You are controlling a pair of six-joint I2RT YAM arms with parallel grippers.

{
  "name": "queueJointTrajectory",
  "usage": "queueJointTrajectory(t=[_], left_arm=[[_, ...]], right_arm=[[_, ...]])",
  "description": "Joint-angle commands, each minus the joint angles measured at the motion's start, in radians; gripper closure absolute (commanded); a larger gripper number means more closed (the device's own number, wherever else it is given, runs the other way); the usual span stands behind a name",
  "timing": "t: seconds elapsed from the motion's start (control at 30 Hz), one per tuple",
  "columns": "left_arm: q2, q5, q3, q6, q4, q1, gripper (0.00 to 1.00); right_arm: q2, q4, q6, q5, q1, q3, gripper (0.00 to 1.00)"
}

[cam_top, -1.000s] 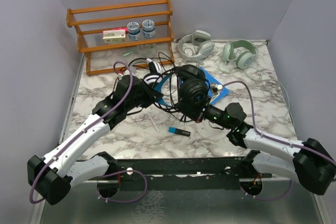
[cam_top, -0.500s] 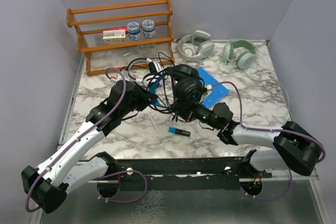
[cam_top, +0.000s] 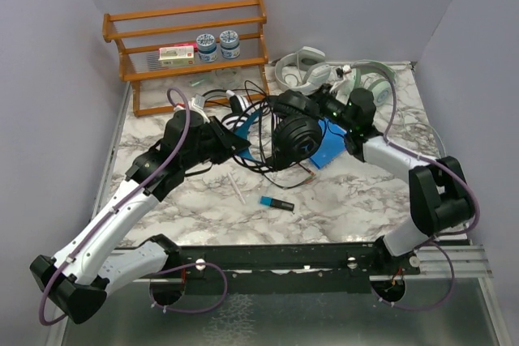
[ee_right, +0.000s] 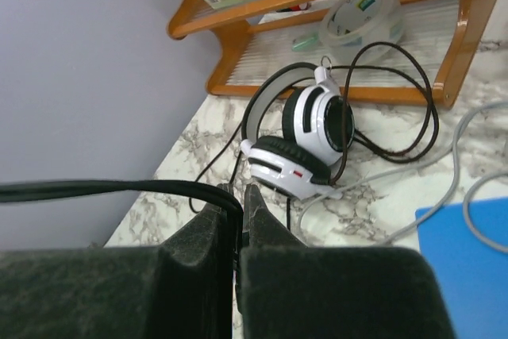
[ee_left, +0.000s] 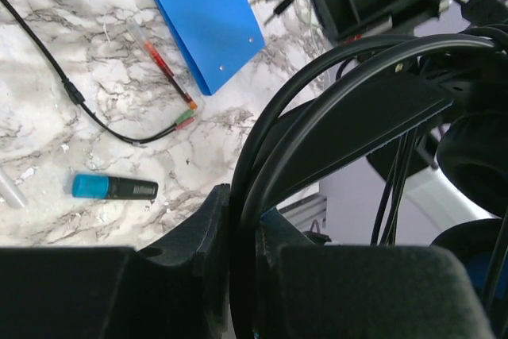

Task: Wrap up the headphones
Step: Wrap the headphones cable around the headphones.

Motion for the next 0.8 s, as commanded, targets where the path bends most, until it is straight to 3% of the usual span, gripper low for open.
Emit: queueJointTrajectory(t=[0.0,0.2,0.37,0.77], left_arm=[[-0.016,0.151,0.082,-0.006,0.088,0.003,1.00],[0.008,0.208,0.128,0.058,0.032,0.001,1.00],[0.044,0.285,0.118,0.093,0.029,-0.003,1.00],[0.160,0.302,0.128,0.158,0.028,-0.077,1.00]], right_arm=[[0.108,-0.194,-0.091,-0.086,-0.051,0.171,0.99],[0.242,-0.232,-0.073,-0.154,-0.132,0.371,0.99],[0.285,-0.379,-0.172,-0.139,-0.138,0.539,1.00],[0.293,-0.400,-0.248,-0.265,-0.138,0.705,0.99]])
